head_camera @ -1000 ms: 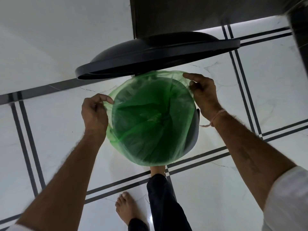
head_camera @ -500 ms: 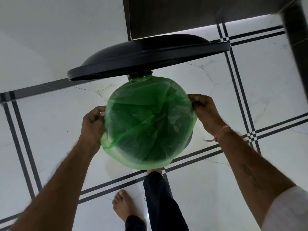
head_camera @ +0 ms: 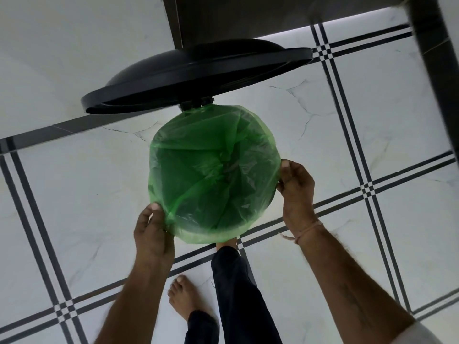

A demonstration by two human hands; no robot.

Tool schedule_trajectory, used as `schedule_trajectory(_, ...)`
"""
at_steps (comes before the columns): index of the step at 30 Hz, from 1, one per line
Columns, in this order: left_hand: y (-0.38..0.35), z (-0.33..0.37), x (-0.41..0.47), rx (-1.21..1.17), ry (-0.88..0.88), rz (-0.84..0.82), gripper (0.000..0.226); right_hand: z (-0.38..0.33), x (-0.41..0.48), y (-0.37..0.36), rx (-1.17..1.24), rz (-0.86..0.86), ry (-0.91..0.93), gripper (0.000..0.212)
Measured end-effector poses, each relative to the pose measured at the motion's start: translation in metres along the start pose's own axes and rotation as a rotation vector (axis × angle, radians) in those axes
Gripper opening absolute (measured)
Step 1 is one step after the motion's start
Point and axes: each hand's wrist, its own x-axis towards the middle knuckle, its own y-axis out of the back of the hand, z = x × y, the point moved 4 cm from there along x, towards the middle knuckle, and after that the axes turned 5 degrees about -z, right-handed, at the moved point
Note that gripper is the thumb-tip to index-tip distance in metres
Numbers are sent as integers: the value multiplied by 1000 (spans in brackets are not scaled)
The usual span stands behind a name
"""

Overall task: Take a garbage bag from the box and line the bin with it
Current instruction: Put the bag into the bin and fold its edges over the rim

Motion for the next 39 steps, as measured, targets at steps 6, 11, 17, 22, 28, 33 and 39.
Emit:
schedule_trajectory(6,0,-16,-6,-31,68,-12,19,-5,-5,1,-13,-7,-31,10)
schedule_trajectory(11,1,-21,-8,-147,158,-74,29,2,-6,6,68,-39,-235,18)
schedule_trajectory(17,5,-31,-10,-198,265,-102,41,14,-1,15,221,-15,-403,16)
schedule_trajectory(22,1,-33,-11,-94,293,-163,32,15,-4,13,314,-160,-349,29)
schedule_trajectory(28,7,-26,-9,32,310,-77,37,7,-8,5,241,-270,-391,25)
schedule_trajectory(33,13,-20,-11,440,240,52,34,3,-9,4,111,-285,-395,26)
schedule_trajectory(39,1,-26,-13,-51,477,37,15,11,-5,10,333,-269,-460,33)
